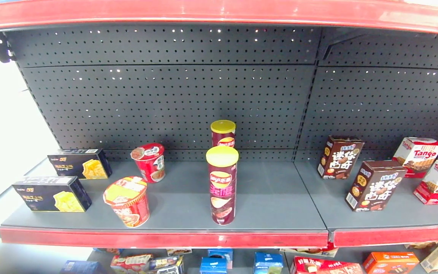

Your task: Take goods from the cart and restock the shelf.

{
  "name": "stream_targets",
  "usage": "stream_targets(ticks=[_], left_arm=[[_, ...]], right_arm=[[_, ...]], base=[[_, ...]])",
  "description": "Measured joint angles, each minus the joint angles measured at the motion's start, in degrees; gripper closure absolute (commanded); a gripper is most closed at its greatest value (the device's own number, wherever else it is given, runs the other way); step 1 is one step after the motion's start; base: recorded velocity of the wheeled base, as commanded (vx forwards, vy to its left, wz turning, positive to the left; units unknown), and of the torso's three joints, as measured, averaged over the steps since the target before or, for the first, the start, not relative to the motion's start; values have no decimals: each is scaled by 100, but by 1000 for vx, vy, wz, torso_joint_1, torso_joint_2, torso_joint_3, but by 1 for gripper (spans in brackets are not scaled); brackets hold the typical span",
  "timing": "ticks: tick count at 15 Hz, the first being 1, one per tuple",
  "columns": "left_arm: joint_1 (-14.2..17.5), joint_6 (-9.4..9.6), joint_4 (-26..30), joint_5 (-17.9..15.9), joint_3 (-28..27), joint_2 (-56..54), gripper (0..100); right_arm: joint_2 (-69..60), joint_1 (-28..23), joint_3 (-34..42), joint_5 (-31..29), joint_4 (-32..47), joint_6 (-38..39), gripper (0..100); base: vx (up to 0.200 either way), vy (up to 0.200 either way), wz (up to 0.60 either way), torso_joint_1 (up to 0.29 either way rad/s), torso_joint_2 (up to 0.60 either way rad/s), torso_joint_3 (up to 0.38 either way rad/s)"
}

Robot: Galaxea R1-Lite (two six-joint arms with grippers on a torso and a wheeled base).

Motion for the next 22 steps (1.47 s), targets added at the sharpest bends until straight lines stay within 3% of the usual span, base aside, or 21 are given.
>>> stream_targets(ticks=[10, 22], left_arm=[[0, -9, -2, 1, 4, 0, 0], [2, -9, 0, 1, 1, 0, 0]], right_arm=[[2, 2, 0, 0, 2, 5, 0], [4, 0, 0, 0, 2, 5, 0]], base=[[0, 100, 0, 0, 2, 3], [0, 0, 0, 0, 0, 0]])
